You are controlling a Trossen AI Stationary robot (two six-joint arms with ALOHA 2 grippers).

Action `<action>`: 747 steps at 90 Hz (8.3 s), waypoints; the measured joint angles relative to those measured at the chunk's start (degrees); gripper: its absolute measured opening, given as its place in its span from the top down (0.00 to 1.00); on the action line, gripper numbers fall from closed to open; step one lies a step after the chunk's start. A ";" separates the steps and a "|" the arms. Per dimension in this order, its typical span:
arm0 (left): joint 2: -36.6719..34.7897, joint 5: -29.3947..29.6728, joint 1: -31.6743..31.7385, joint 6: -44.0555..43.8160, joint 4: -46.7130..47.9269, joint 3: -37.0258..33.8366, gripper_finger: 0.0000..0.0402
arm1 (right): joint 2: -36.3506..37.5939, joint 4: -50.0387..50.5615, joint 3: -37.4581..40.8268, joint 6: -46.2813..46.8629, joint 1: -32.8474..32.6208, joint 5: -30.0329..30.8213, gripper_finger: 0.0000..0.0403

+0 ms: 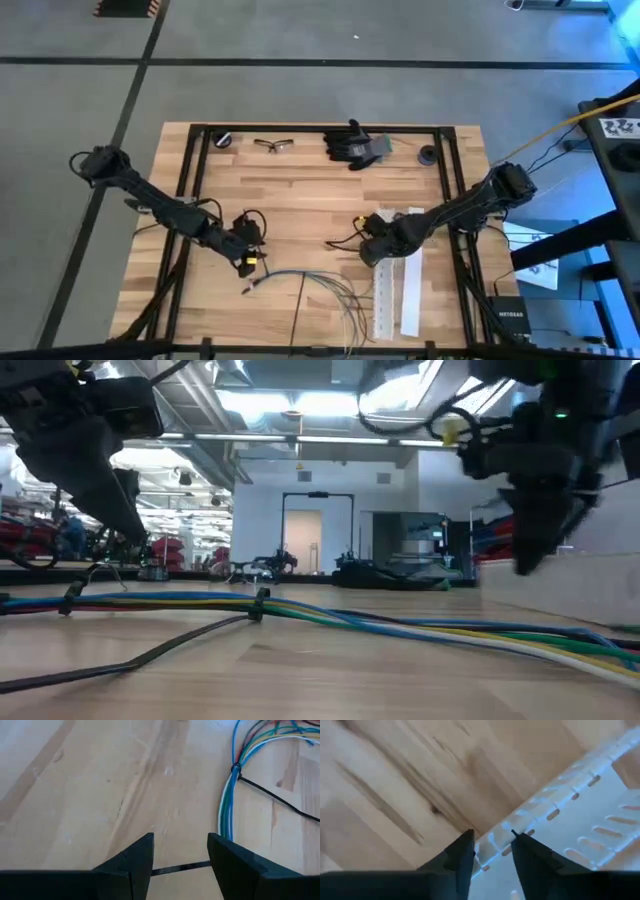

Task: Ziptie cables
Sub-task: Move the white cable duct to the center, then put the wrapped cables into the white cable duct

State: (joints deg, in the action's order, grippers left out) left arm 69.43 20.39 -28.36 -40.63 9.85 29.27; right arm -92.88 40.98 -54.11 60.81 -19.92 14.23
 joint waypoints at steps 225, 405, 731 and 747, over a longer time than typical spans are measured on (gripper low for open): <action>-1.41 0.16 0.35 8.22 3.32 1.95 0.44 | -21.42 -39.84 -19.45 -56.99 13.20 -11.81 0.98; 23.50 -0.02 -16.82 -12.55 0.99 8.22 0.96 | -29.08 -35.37 -19.58 -36.80 -7.46 6.32 0.45; 6.82 1.06 10.84 31.29 12.24 12.72 0.61 | -10.02 -2.16 -20.26 -62.89 11.37 0.59 0.58; 7.89 -0.55 10.44 28.12 11.37 12.20 0.61 | -10.27 -2.09 -20.24 -63.96 12.50 0.82 0.58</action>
State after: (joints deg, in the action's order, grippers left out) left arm 77.32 19.84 -17.92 -12.51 21.22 41.47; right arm -103.15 38.89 -74.35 -3.15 -7.42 15.05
